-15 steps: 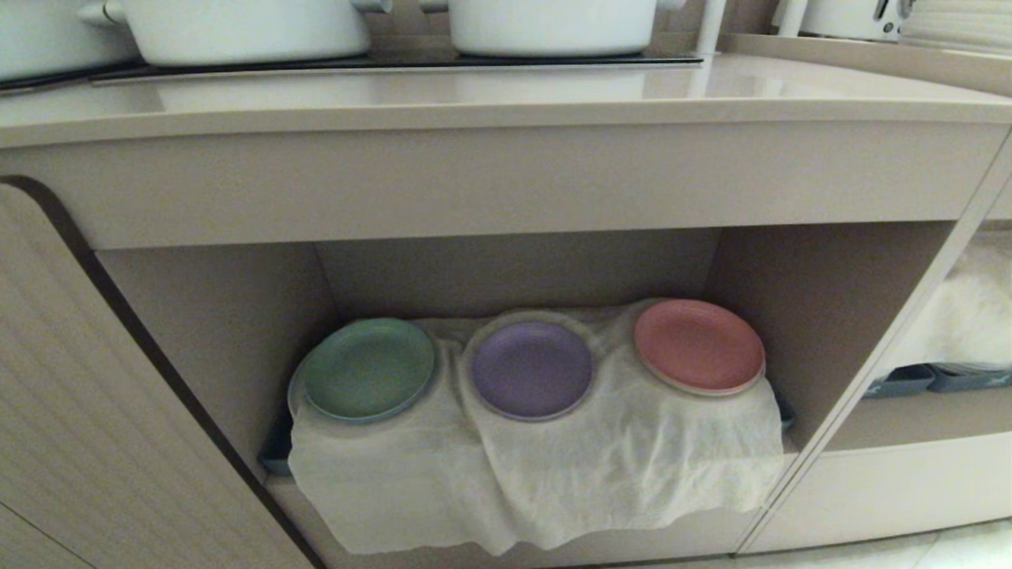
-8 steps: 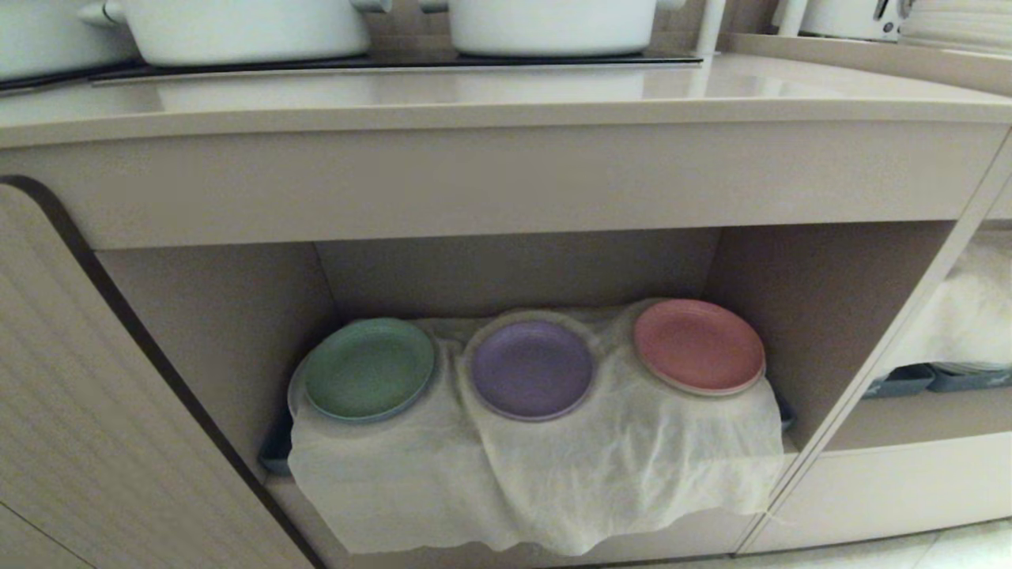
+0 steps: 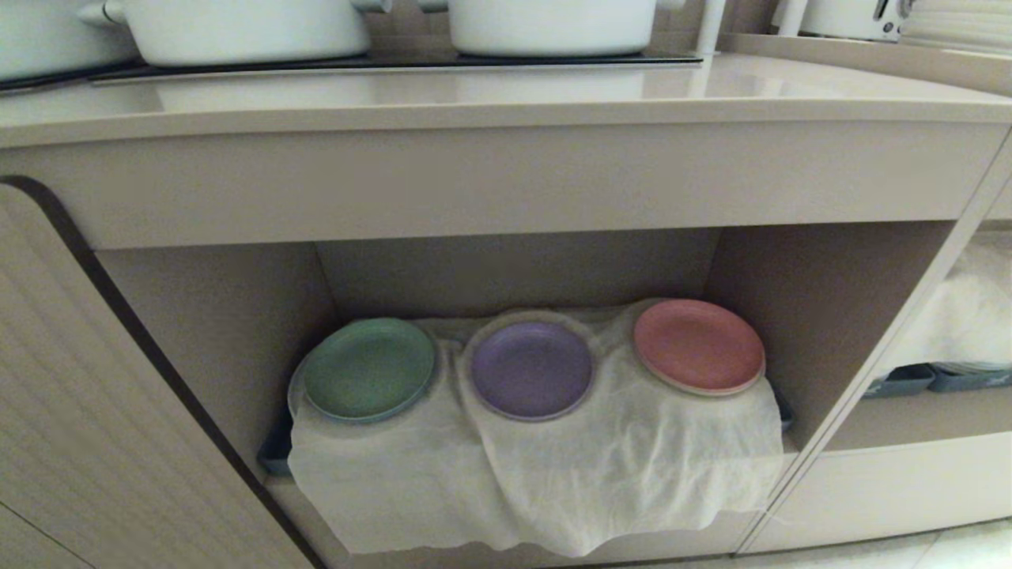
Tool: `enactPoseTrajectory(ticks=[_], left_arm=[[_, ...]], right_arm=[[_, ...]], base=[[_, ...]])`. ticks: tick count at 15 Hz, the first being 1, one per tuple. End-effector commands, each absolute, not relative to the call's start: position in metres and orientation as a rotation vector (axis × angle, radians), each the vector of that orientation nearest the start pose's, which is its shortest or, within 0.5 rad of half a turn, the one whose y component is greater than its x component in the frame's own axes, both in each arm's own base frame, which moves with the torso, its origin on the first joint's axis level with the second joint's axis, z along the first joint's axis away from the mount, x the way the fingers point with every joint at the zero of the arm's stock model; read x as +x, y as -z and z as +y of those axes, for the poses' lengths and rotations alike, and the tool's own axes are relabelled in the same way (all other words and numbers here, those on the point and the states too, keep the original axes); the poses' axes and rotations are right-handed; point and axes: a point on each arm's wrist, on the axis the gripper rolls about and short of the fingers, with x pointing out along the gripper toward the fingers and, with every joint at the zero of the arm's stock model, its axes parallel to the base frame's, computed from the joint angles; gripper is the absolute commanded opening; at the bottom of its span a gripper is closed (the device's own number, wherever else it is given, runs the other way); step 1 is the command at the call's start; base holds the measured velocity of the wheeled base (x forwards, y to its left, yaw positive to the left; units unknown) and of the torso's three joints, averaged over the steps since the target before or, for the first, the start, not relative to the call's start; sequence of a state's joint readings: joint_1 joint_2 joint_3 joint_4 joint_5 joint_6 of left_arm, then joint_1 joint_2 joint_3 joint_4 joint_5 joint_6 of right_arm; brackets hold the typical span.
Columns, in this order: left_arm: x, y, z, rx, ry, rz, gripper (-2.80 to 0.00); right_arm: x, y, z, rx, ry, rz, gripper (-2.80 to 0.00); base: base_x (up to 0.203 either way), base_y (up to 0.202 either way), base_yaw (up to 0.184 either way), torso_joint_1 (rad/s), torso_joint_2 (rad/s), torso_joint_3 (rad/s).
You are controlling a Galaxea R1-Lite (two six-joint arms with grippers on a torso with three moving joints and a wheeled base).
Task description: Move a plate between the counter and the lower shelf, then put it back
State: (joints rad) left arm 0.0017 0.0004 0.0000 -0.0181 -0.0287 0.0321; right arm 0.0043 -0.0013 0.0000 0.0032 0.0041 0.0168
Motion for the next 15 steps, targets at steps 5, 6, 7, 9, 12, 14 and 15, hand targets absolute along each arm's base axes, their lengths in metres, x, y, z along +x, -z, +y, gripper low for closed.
enactPoseTrajectory(ticks=[5,6,7,9,12,14,15], left_arm=[[-0.0228,-0.0774,-0.0007,0.033,0.026,-0.019,-2.80],[-0.0228,-0.0774,-0.0007,0.032,0.027,-0.019,-2.80],[-0.0228,-0.0774,-0.0007,0.032,0.027,-0.019,-2.80],[-0.0228,-0.0774,-0.0007,0.032,0.027,-0.019,-2.80],[-0.0228,-0.0774,-0.0007,0.032,0.027,-0.019,-2.80],[-0.0228,-0.0774,-0.0007,0.032,0.027,-0.019,-2.80],[-0.0228,-0.0774,-0.0007,0.032,0.027,-0.019,-2.80]], right_arm=[[-0.0228,-0.0752,0.0000,0.017,-0.009,0.003,-2.80],[-0.0228,-0.0752,0.0000,0.017,-0.009,0.003,-2.80],[-0.0228,-0.0752,0.0000,0.017,-0.009,0.003,-2.80],[-0.0228,-0.0752,0.0000,0.017,-0.009,0.003,-2.80],[-0.0228,-0.0752,0.0000,0.017,-0.009,0.003,-2.80],[-0.0228,-0.0751,0.0000,0.017,-0.009,0.004,-2.80],[-0.0228,-0.0750,0.0000,0.018,-0.010,0.005,-2.80]], base=[[0.000,0.000,0.000,0.000,0.00,0.000],[0.000,0.000,0.000,0.000,0.00,0.000],[0.000,0.000,0.000,0.000,0.00,0.000],[0.000,0.000,0.000,0.000,0.00,0.000],[0.000,0.000,0.000,0.000,0.00,0.000],[0.000,0.000,0.000,0.000,0.00,0.000],[0.000,0.000,0.000,0.000,0.00,0.000]])
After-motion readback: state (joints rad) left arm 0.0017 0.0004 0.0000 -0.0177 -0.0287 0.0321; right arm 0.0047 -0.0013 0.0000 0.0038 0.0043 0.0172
